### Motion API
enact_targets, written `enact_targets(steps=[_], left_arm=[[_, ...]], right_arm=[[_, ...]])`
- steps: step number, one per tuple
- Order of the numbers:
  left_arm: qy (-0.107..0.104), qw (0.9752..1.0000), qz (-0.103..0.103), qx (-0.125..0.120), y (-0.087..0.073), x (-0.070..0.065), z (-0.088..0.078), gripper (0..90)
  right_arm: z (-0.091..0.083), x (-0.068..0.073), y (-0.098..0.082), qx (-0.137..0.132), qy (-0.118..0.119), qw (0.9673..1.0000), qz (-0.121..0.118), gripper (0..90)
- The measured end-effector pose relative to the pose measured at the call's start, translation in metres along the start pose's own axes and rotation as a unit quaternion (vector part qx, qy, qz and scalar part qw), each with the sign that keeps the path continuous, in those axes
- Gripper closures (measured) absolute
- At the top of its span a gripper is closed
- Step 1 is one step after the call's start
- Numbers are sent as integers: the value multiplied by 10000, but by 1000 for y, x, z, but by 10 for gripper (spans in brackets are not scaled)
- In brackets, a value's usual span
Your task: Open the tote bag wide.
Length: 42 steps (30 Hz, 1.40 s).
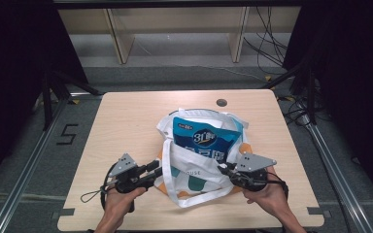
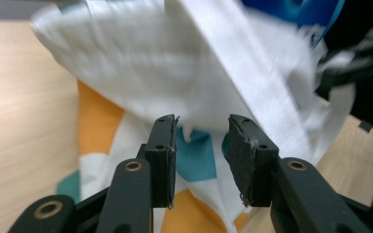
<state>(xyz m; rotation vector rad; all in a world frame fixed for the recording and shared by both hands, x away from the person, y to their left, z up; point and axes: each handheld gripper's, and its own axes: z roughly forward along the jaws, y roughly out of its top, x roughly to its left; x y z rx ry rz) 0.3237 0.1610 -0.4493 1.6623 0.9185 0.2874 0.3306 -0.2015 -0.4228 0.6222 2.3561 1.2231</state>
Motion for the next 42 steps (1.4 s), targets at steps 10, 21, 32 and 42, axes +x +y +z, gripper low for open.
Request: enact_targets(steps=[10,21,32,42], left_arm=[[318,9990,172,-251,50,3,-1,639],[252,9978,116,597,31,14,71,829],[116,9944,388,973,-3,3,66,878],[90,9946,435,942,-4,2,66,887]], right_arm=[[11,9,-31,440,60,9989,146,813],[9,10,-37,440,115,9985,291,795],[-59,-4,0,-601,-344,9940,852,581],[-42,-52,15,-683,-936,9834,1393,589]])
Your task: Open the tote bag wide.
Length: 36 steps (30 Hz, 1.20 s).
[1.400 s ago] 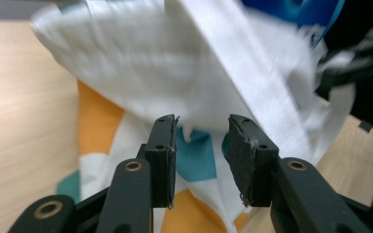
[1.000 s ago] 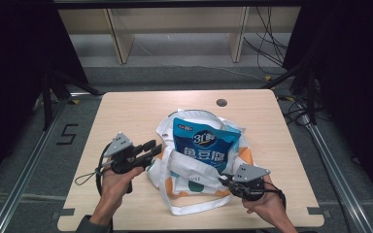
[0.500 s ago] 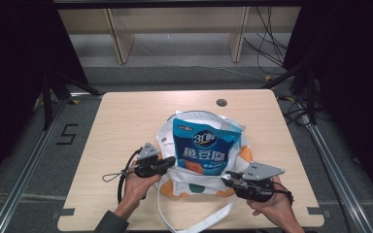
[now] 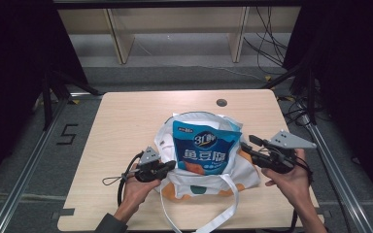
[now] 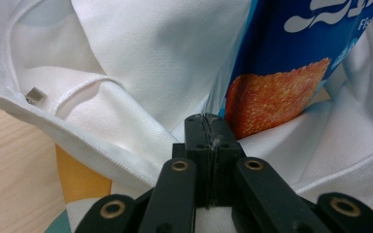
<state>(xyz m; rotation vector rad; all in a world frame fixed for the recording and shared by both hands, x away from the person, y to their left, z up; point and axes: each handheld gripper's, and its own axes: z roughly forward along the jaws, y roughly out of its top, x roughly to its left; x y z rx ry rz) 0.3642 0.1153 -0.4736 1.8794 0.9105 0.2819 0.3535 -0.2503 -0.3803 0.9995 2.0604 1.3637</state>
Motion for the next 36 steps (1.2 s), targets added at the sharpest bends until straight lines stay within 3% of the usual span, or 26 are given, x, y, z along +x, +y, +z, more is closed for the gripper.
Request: enact_targets(steps=[3,4,5,7,9,11,14,17,18,20,21,23,25,26,27,30,31,32,33,34,36], left_arm=[[2,10000,30,45,0,1,-1,889],[45,10000,74,38,0,0,-1,891],[27,9999,145,45,0,1,-2,892],[20,9999,133,10,-1,0,-1,893],[11,9999,106,31,-2,0,-2,893],[-42,9999,108,-13,-4,0,-3,893],[-118,9999,124,-4,-9,-4,-6,893],[-165,9996,215,12,-12,-8,-5,893],[-154,9994,298,72,-13,-10,-4,893],[-86,9984,528,198,-16,-13,2,894],[-105,9977,628,236,-20,-12,6,894],[-84,9974,562,437,-36,-11,17,894],[-35,9973,580,444,-42,-12,20,895],[-40,9971,617,450,-40,-13,20,895],[37,9953,760,607,-38,-13,18,895],[-27,9976,536,446,-36,-16,16,890],[-67,9980,472,412,-33,-16,12,879],[-125,9984,442,315,-30,-16,10,853],[-176,9988,379,243,-26,-16,7,837],[-201,9992,318,136,-22,-16,5,831],[-224,9993,309,3,-14,-17,-1,812]], right_arm=[[19,0,3,158,-63,9999,-18,600],[25,-1,4,226,42,9997,36,636],[30,-1,4,238,-43,9997,-69,691],[36,0,3,538,-196,9979,-302,767],[40,-4,-2,687,-428,9942,-709,839],[41,-10,-9,970,-726,9874,-1014,863],[44,-23,-30,1315,-839,9828,-993,865],[49,-37,-54,1636,-765,9793,-912,864],[50,-41,-61,1715,-722,9795,-778,864],[56,-42,-71,1992,-671,9763,-512,865],[62,-42,-76,2069,-689,9742,-580,865],[75,-43,-89,2358,-660,9677,-603,869],[79,-42,-91,2371,-728,9663,-686,869],[79,-41,-90,2427,-707,9660,-542,869],[79,-44,-91,2368,-677,9672,-627,868],[71,-45,-86,2268,-714,9704,-425,808],[66,-45,-82,2145,-729,9732,-403,779],[59,-43,-75,1940,-693,9781,-296,759],[51,-42,-68,1602,-633,9845,-340,738],[44,-40,-61,1394,-554,9879,-383,736],[29,-28,-49,1042,-186,9944,-19,714]])
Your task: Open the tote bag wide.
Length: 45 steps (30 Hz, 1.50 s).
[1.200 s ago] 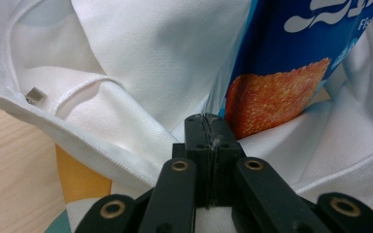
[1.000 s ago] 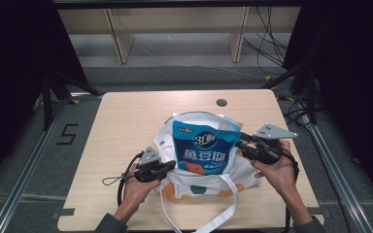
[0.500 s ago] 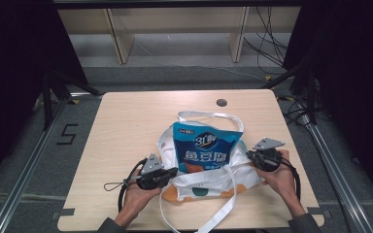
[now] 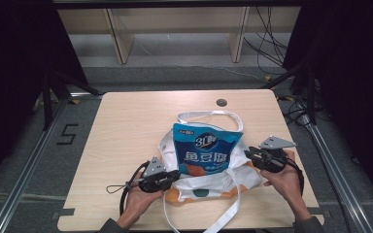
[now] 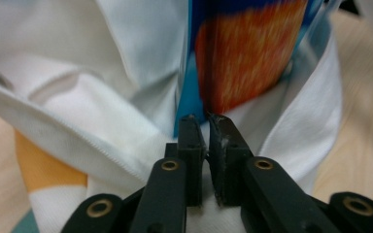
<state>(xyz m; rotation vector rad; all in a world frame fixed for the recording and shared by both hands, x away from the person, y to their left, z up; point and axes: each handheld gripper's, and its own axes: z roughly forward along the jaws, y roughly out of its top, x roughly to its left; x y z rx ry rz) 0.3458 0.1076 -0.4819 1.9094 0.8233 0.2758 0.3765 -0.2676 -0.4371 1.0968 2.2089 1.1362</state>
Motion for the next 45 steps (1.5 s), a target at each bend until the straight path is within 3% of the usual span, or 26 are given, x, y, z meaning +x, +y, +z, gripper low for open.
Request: enact_targets(steps=[4,7,10,12,13,16,18,21,22,23,24,25,26,27,28,29,30,31,33,35,38,39,41,42,43,45], left_arm=[[-41,9991,-188,-385,18,11,-15,783],[175,9984,-172,-518,33,26,-24,781],[468,9962,-395,-618,45,51,-16,787],[563,9953,-522,-587,48,68,-2,797],[641,9944,-604,-587,48,76,7,802],[596,9936,-872,-392,40,96,30,833],[696,9940,-845,-55,30,103,39,851],[810,9925,-882,228,13,112,45,882],[821,9927,-794,375,8,115,46,888],[824,9926,-803,384,2,115,48,891],[848,9920,-875,319,0,114,50,891],[853,9914,-951,268,0,113,51,892],[871,9916,-906,315,2,113,51,892],[880,9920,-812,393,6,112,48,887],[847,9920,-893,282,9,109,46,867],[838,9921,-904,215,13,105,43,850],[820,9926,-889,130,17,101,38,831],[800,9940,-739,127,21,97,32,813],[663,9952,-713,19,28,83,23,805],[566,9973,-475,-10,31,69,15,805],[381,9985,-404,-10,30,48,5,806],[330,9988,-363,-40,28,43,2,805],[208,9991,-359,-41,21,35,-3,806],[123,9991,-394,4,18,30,-4,807],[80,9994,-335,11,14,26,-5,809],[62,9996,-16,258,5,19,-2,824]], right_arm=[[-16,25,8,-140,542,9984,-111,671],[-15,40,11,-121,732,9969,-272,690],[-4,46,7,118,749,9960,-480,744],[4,50,2,362,833,9952,-377,760],[8,49,1,402,831,9944,-505,764],[16,50,-5,624,844,9926,-618,802],[18,52,-12,793,1030,9892,-676,866],[26,59,-26,978,975,9865,-883,899],[29,62,-32,1076,914,9861,-881,900],[33,63,-37,1115,904,9850,-955,900],[35,64,-41,1226,919,9840,-911,900],[39,64,-44,1093,861,9854,-983,900],[38,64,-42,1259,953,9834,-896,900],[40,64,-41,1221,858,9846,-915,900],[40,64,-40,1209,864,9843,-952,897],[38,63,-38,1150,894,9839,-1037,854],[31,62,-33,1152,848,9854,-919,815],[25,60,-27,992,809,9882,-839,810],[8,49,-11,662,926,9900,-839,816],[-6,37,5,313,638,9941,-820,823],[-12,10,26,73,93,9977,-661,827],[-6,0,31,-61,-142,9979,-630,821],[9,-14,36,-45,-117,9993,-365,819],[20,-18,36,15,-136,9992,-383,819],[30,-19,36,139,-206,9987,-448,820],[48,-21,32,528,-228,9970,-522,837]])
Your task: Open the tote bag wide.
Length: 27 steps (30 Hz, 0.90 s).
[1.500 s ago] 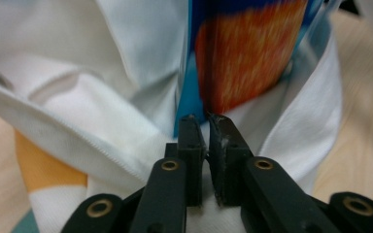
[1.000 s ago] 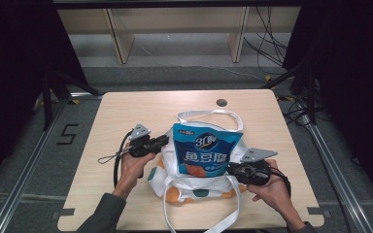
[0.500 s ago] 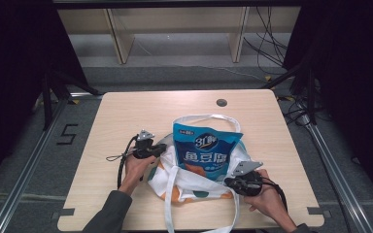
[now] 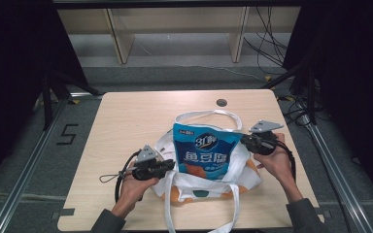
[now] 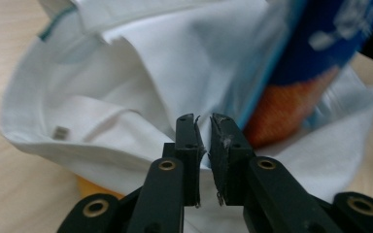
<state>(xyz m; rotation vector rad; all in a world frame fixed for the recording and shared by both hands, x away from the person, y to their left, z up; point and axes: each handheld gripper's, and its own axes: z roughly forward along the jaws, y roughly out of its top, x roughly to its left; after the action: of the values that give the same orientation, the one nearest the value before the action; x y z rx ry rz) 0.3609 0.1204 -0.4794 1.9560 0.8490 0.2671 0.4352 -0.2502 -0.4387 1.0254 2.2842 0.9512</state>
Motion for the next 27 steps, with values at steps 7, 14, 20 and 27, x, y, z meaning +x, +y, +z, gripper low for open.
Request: enact_targets(steps=[7,14,20,27], left_arm=[[145,9987,284,397,-20,0,19,863],[86,9999,-28,-97,-9,-5,3,851],[-208,9995,-54,-220,-3,-23,-9,846],[-228,9996,112,128,-18,-29,0,857]], right_arm=[[40,-4,-26,757,-245,9965,-256,865],[10,-8,-16,109,-157,9998,-23,834],[-44,12,-11,-714,601,9952,284,829],[-24,57,-42,71,1070,9940,-198,846]])
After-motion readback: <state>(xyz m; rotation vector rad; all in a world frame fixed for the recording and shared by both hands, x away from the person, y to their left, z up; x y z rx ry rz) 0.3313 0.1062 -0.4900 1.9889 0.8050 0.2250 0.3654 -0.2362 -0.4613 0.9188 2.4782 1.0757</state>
